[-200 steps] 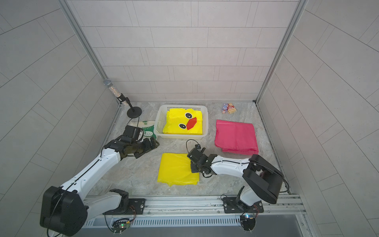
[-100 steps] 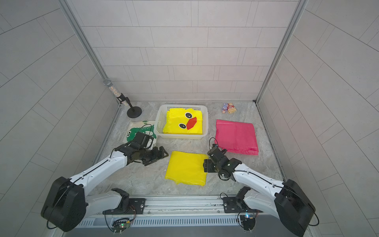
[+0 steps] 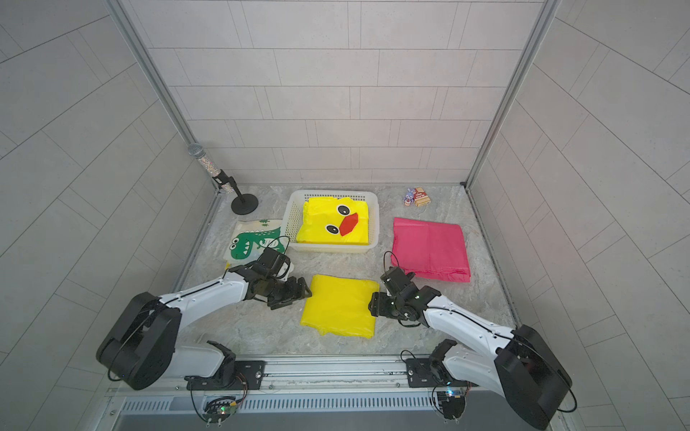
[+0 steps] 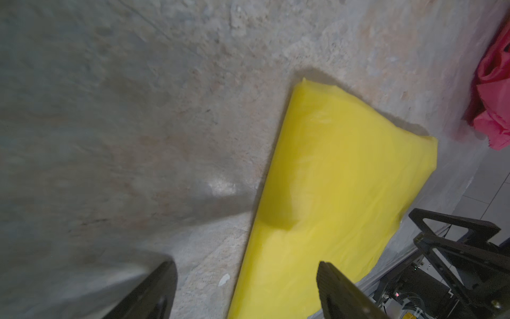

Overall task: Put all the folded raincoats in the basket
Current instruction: Pick up the raincoat from the center of the board.

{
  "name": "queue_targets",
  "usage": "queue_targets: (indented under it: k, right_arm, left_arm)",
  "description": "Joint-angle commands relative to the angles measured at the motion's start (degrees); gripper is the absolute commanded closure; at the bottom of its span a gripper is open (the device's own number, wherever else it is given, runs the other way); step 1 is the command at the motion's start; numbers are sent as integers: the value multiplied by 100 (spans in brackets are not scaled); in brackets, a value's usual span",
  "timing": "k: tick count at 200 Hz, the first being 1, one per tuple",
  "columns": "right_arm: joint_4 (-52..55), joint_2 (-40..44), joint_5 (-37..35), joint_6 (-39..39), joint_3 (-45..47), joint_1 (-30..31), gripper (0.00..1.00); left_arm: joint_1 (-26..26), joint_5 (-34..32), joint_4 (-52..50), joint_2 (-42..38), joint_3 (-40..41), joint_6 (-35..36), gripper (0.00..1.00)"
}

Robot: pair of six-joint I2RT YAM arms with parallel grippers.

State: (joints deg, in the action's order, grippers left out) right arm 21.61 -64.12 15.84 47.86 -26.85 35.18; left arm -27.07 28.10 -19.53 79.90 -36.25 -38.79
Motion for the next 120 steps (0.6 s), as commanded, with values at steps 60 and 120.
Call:
queue_targets:
  k: [60,120]
  right_arm:
    - [-554,-812,227,210,81,34,29]
    - [-462,-813,-43,283,180,224,34]
  left_arm:
    - [-255,117,555,807,-25,106,17]
    - [-277,134,451,594,249,192,22]
